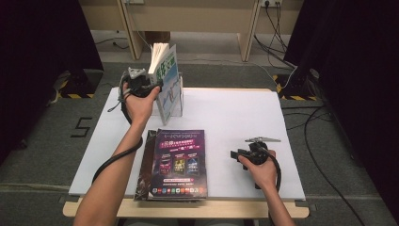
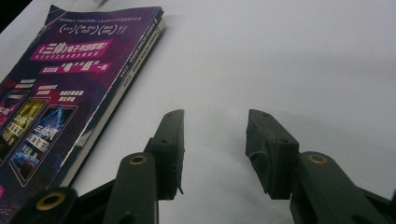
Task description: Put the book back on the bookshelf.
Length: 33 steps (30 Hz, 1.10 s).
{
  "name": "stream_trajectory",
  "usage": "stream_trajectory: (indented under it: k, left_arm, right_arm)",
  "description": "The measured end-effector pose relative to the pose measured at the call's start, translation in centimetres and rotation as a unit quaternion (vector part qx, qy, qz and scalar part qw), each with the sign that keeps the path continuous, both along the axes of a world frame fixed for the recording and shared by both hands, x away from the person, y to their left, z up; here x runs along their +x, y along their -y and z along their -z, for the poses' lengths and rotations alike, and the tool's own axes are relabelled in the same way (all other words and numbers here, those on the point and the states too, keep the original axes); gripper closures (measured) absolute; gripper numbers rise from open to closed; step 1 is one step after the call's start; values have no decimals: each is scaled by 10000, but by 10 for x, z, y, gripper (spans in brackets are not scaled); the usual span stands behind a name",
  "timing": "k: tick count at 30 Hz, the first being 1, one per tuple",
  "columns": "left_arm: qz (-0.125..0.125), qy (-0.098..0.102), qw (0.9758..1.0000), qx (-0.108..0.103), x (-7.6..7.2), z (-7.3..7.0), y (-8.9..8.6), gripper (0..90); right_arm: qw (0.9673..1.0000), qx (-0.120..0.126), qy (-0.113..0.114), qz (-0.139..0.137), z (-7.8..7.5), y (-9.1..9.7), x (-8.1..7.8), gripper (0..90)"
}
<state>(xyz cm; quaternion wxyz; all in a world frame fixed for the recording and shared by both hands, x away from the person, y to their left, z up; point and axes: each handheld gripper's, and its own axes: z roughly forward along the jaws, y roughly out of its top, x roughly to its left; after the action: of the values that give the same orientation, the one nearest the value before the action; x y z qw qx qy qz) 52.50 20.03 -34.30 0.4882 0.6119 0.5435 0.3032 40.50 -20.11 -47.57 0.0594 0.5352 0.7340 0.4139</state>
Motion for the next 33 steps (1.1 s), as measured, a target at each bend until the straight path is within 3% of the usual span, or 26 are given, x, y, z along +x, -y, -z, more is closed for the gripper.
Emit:
stream_trajectory:
  k: [12, 21, 25, 27, 33]
  left_arm:
    - [138, -119, 9996, -201, -15, 11, -14, 392]
    - [228, -269, 9992, -168, -30, 19, -25, 390]
    - [299, -406, 9986, -154, -38, 27, -29, 397]
    - [358, -595, 9975, -143, -45, 34, -33, 408]
    - [404, -798, 9959, -136, -56, 45, -39, 429]
  right_arm:
    - [10000, -13, 31, -17, -2, -3, -1, 577]
    - [9999, -46, 105, -69, -7, -8, -1, 576]
    - [9999, -45, 111, -84, -11, -12, -2, 577]
    - [9998, -69, 136, -111, -13, -15, -1, 580]
    - [9996, -123, 185, -186, -17, -22, 1, 583]
